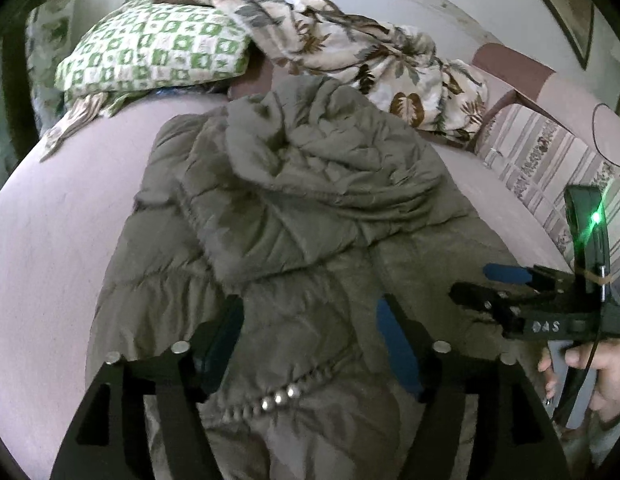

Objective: Fold large clothes

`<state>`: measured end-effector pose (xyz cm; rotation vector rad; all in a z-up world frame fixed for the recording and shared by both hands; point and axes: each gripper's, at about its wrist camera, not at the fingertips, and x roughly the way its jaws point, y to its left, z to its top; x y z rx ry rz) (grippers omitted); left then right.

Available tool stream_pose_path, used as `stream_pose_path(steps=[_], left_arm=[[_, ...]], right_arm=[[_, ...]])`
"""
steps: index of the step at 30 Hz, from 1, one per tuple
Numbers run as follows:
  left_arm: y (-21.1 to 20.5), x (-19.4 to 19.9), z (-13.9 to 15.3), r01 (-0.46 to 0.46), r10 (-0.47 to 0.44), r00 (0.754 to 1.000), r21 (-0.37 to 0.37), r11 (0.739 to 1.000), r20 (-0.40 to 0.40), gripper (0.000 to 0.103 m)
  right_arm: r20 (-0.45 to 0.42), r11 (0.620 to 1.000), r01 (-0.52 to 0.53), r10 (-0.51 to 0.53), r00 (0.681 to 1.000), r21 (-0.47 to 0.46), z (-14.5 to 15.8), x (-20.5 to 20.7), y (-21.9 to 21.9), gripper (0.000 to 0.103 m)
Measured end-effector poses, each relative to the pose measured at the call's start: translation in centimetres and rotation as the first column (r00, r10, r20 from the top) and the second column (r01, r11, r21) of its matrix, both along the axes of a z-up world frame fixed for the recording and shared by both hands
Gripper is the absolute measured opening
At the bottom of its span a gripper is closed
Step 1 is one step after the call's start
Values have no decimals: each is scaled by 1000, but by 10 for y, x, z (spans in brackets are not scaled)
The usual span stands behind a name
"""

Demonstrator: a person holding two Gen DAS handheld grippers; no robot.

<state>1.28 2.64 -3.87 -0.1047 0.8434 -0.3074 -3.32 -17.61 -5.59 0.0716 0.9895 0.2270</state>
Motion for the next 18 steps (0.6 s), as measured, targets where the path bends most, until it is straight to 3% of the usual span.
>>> stream_pose_path(steps=[12,18], left_arm=[[17,-19,-11,-86,85,996,-26,996,-34,74],[19,-25,-9,-86,86,996,0,996,-32,74]], right_arm=[[22,999,4,-3,1000,-33,-1,-39,-12,100],[28,999,35,-35,999,20,0,-51,-25,100]])
